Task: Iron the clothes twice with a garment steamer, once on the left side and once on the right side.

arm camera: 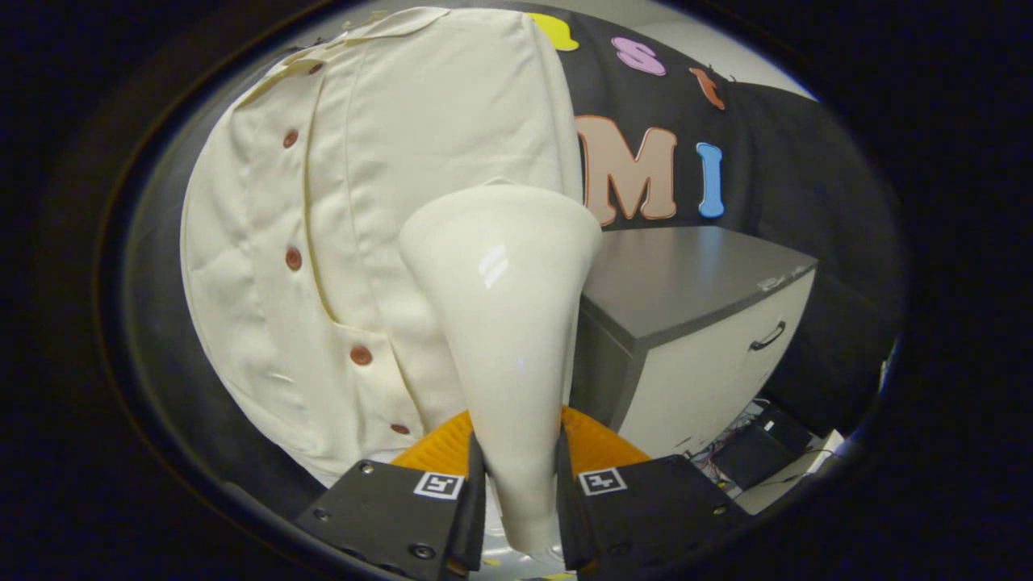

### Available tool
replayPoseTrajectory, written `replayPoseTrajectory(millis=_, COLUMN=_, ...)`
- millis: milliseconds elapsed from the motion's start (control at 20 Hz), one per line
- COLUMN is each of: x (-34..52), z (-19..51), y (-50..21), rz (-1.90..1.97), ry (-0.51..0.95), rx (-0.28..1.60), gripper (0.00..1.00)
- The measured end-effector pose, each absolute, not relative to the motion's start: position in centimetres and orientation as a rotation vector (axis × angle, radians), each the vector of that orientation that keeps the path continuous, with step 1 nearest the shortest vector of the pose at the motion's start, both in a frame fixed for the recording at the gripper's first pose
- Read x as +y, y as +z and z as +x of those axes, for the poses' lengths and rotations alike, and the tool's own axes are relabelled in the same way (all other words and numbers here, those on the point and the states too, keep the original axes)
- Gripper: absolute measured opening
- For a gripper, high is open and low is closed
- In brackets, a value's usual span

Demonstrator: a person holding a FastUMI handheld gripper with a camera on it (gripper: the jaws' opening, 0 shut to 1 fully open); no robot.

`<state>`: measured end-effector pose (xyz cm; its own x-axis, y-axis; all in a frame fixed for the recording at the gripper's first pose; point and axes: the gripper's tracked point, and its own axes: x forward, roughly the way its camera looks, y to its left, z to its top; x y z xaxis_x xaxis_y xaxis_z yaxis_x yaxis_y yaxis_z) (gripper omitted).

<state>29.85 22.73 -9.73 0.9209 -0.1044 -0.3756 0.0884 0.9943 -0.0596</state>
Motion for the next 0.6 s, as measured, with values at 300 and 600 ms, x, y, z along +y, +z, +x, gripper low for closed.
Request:
replayPoseTrajectory(millis=300, x=21.4, z=29.3, y=-14.5, rz=-0.007, ry=-0.134, rx=0.464, gripper=0.38)
replayPoseTrajectory(millis=600, x=20.9, z=29.0, y=-17.6, rz=-0.022, ry=-0.151, rx=0.518, gripper=0.38)
